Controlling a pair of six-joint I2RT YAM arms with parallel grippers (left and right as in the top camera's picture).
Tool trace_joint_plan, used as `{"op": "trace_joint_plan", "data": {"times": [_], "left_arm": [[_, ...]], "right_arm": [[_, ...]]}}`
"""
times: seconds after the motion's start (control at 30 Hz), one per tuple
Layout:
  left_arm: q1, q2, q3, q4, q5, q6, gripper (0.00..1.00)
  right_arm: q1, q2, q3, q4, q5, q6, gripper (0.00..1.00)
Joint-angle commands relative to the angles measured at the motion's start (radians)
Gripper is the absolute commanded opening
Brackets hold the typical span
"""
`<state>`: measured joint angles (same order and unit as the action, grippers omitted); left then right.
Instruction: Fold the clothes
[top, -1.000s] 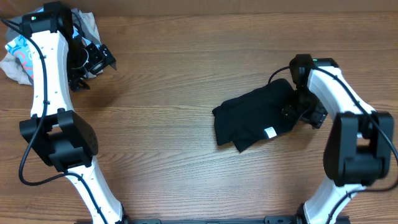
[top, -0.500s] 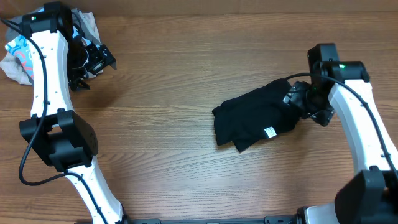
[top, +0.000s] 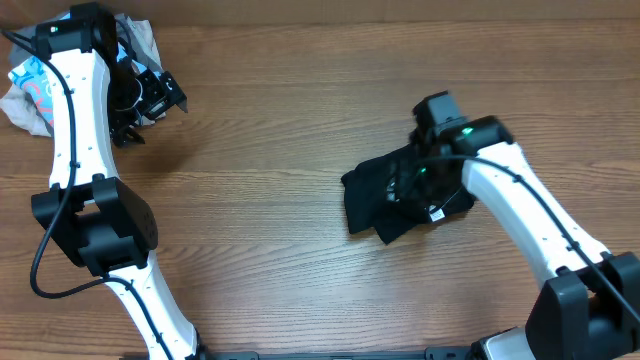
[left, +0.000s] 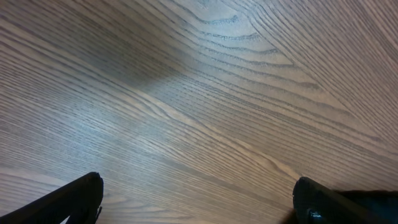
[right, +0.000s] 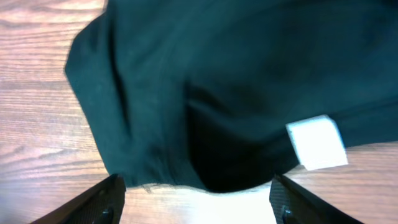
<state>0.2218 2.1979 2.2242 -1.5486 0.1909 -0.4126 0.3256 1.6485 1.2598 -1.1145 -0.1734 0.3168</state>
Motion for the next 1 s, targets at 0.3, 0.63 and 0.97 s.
{"op": "trace_joint_plan", "data": {"times": [0.3, 0.63, 0.97], "left_arm": [[-0.008, -0.001, 0.021, -0.01, 0.012, 0.016, 1.0], [-0.007, 0.0, 0.021, -0.01, 0.012, 0.016, 1.0], [-0.007, 0.0, 0.021, -0.01, 0.013, 0.016, 1.0]], "right_arm": [[0.024, 0.003, -0.199, 0.144, -0.031, 0.006, 0.32], [0.024, 0.003, -0.221, 0.104, -0.03, 0.058, 0.04], [0.024, 0.003, -0.32, 0.146, -0.038, 0.111, 0.04]]}}
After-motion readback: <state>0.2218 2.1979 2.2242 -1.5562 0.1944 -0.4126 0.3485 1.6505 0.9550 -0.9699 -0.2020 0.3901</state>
